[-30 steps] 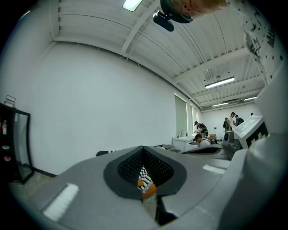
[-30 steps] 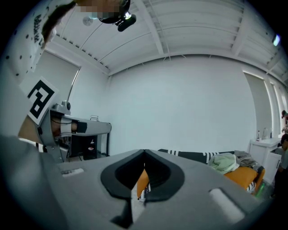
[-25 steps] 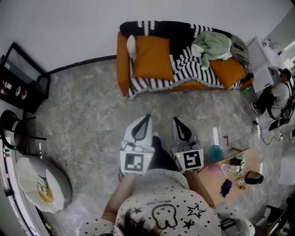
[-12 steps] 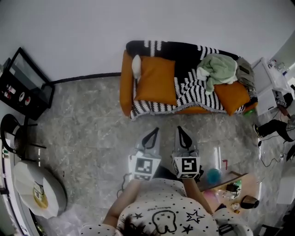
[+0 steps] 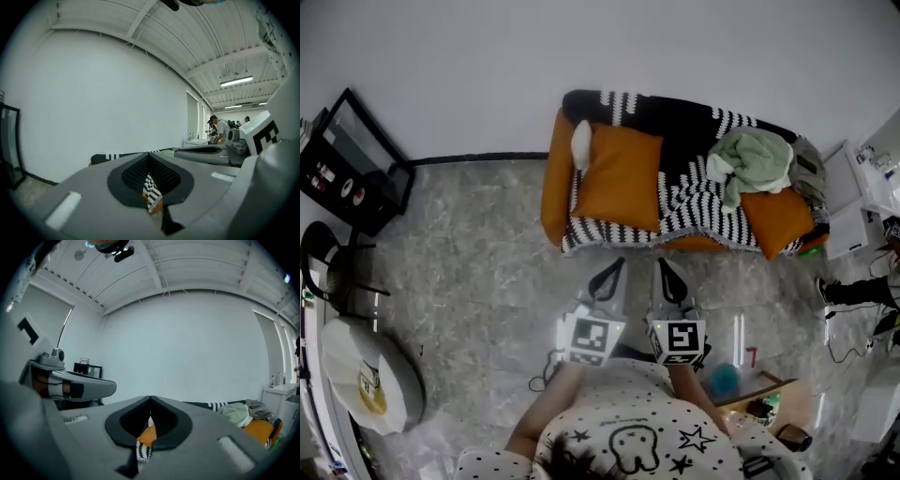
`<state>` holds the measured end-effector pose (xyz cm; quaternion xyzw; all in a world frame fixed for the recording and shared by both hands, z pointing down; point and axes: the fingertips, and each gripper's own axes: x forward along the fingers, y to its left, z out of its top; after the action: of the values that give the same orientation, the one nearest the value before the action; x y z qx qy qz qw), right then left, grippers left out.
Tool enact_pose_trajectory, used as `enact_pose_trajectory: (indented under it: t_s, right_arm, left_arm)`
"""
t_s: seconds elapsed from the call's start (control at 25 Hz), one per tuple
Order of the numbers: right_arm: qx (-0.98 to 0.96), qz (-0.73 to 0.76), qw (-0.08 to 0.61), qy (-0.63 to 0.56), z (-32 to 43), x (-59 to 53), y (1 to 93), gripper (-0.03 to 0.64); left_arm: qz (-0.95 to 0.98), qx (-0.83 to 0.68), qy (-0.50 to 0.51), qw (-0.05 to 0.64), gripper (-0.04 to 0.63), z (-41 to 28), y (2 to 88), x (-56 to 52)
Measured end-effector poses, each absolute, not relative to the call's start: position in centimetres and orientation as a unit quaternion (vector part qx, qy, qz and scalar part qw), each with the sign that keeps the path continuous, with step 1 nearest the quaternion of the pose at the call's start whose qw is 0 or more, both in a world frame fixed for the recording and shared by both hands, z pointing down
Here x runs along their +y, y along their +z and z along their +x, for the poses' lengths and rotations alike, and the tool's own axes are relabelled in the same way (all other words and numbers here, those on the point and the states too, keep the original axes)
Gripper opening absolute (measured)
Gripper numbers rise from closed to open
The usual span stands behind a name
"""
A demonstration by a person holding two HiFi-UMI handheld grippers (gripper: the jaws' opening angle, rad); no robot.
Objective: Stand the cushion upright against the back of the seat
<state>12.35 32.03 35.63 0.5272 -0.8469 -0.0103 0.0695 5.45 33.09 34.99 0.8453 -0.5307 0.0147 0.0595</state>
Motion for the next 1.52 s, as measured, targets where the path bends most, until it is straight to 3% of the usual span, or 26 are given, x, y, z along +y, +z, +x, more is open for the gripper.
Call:
enact_pose_trajectory:
  t_s: [0.72,1.52]
  right_arm:
    - [-0.846,0.529,0.070,0.000,14.2,28.4,36.3,-0.005]
    - [-0.820,0.567,0.077,0.006,10.2,17.8,35.2,-0.005]
  left_arm:
    - [0.846,-0.529,0.025,0.064,-0.011,7.7,35.3,29.1]
    - [0.865,-0.497,0.020,0.073,-0.011,3.4,34.1,16.9]
